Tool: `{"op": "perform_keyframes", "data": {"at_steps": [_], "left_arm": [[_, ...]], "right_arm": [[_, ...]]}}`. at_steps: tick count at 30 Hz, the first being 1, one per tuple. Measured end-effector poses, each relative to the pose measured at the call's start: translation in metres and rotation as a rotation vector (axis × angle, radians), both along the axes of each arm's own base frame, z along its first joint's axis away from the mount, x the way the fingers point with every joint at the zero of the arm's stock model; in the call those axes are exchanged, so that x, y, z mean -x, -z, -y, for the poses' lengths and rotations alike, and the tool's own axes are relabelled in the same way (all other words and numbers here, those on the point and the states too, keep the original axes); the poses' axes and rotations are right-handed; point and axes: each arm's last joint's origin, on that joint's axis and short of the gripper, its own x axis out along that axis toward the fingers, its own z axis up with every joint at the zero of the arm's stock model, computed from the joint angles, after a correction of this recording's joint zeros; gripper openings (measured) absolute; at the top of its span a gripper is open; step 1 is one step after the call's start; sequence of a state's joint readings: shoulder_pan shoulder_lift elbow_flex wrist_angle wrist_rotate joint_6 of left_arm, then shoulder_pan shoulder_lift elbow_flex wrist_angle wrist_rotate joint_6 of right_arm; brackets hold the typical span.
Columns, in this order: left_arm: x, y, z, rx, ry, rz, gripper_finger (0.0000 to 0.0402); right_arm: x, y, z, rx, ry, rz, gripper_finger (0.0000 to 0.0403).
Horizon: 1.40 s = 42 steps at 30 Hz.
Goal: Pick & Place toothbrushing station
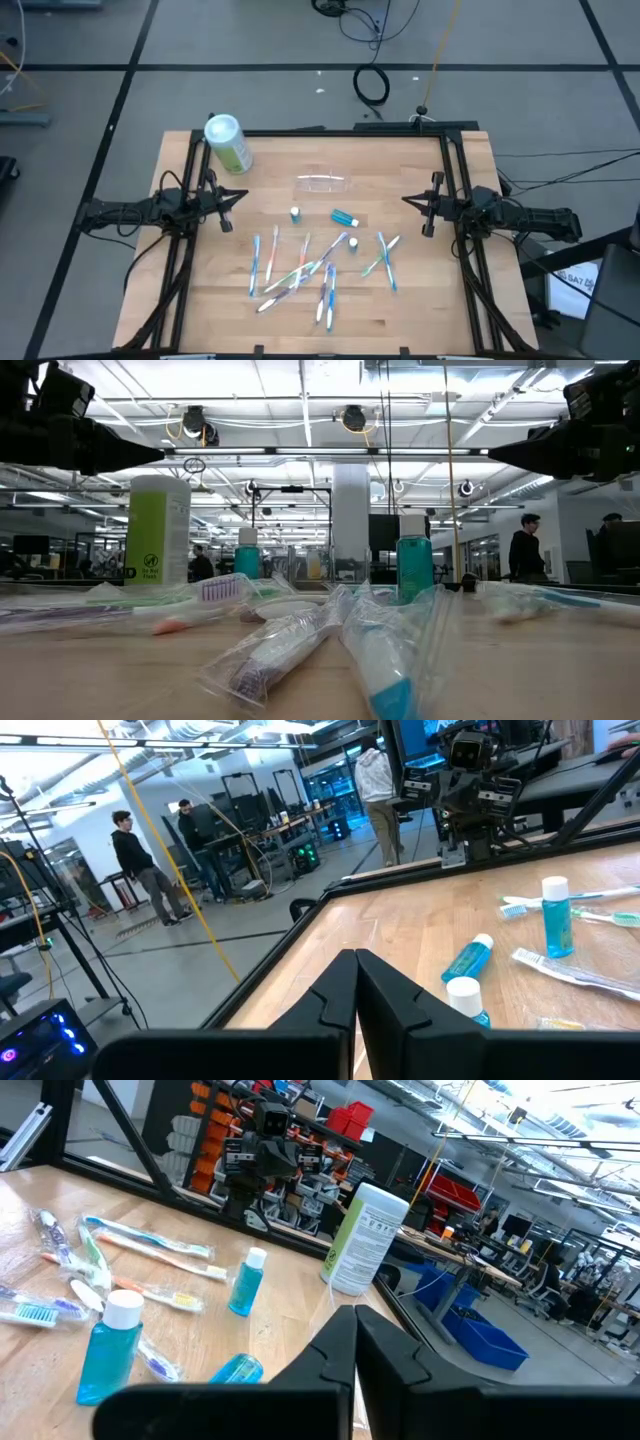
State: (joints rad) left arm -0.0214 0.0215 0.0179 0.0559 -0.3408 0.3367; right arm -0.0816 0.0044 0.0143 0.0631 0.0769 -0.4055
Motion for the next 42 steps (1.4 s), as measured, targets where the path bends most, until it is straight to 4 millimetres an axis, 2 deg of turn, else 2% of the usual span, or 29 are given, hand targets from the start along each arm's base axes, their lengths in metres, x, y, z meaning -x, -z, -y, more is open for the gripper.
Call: {"op": "perform_keyframes", "data": {"at_steps": [29, 36, 42], "left_arm": [[0.0000, 0.0000, 0.0000, 0.000, 0.000, 0.000, 0.0017], [0.0000, -0.0001, 0.0000, 0.000, 0.000, 0.001, 0.0017], [0.0000, -0.0001, 0.0000, 0.000, 0.000, 0.001, 0.0017]], "right_arm": [[0.0000, 0.0000, 0.0000, 0.007, 0.001, -0.001, 0.0000], [0.0000, 0.0001, 0.0005, 0.224, 0.018, -0.037, 0.0000], [0.0002, -0.0024, 0.0004, 0.340, 0.029, -0.029, 0.0000]]}}
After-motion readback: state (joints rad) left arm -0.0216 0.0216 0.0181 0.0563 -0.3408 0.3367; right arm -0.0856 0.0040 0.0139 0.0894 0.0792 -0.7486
